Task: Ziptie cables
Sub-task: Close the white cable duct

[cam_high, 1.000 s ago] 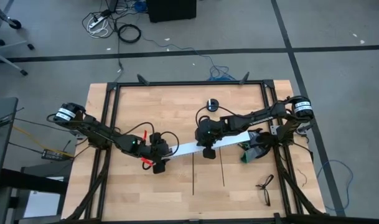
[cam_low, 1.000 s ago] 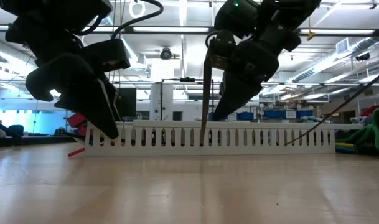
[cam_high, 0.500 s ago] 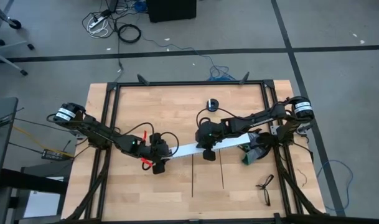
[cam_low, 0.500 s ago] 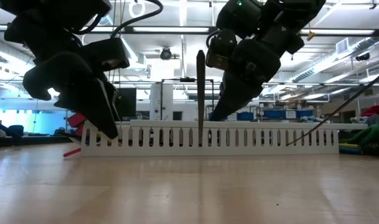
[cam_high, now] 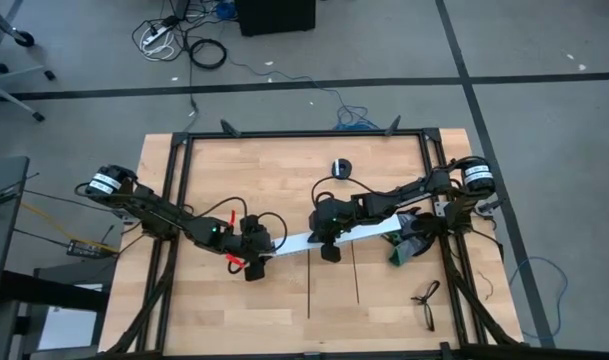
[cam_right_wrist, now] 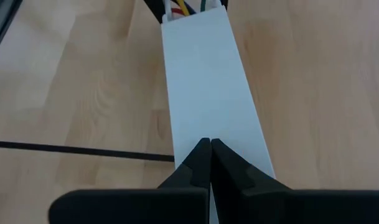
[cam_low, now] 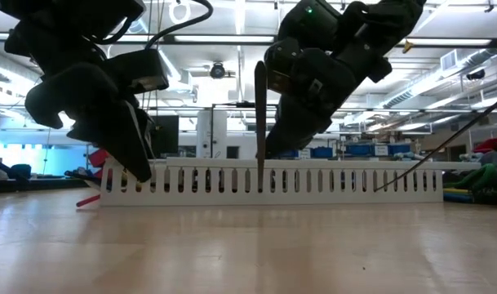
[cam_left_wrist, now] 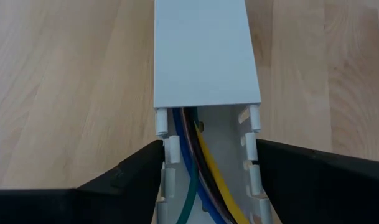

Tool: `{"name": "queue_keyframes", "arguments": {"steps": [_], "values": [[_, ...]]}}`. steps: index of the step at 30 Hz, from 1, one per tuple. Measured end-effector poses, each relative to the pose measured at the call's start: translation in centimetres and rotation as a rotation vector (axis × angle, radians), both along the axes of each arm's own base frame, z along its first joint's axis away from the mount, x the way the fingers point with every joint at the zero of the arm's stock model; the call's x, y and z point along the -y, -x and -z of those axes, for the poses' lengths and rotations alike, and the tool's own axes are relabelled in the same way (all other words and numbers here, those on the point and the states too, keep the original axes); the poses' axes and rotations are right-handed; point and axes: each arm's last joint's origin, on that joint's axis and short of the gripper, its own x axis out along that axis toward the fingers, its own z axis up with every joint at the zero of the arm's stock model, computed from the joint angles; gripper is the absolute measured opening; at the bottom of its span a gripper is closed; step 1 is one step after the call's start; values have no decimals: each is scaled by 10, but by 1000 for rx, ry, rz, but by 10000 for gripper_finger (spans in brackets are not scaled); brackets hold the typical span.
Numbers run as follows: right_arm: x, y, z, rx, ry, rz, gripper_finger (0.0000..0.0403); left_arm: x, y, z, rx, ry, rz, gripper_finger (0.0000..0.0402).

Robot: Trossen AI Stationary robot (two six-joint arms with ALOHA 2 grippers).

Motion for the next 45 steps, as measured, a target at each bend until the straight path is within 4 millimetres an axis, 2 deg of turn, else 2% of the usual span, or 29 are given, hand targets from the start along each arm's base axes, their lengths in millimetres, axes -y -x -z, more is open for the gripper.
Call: {"name": "queue_keyframes", "arguments": {"steps": [4, 9, 11, 18, 24, 28, 37, 45], "values": [[0, -1, -1, 11, -7, 7, 0, 0, 0, 0, 0, 0, 0, 231], [4, 6, -28, 51, 28, 44, 0, 0, -1, -1, 15, 8, -3, 230], [6, 10, -33, 38, 36, 38, 0, 0, -1, 0, 11, 8, -2, 230], [6, 10, -26, -1, 26, 25, 0, 0, -1, 0, 10, 14, -8, 230], [4, -4, 7, -39, -49, 7, 0, 0, 0, 0, -3, 20, -10, 230], [1, -11, 16, -20, -98, 22, 0, 1, 0, 1, -8, 26, -4, 230], [0, -14, 16, 18, -105, 36, 0, 1, 0, 1, -5, 13, 13, 229], [3, -6, 1, 2, -101, 60, 0, 0, -1, 1, -1, 0, 4, 229]]}}
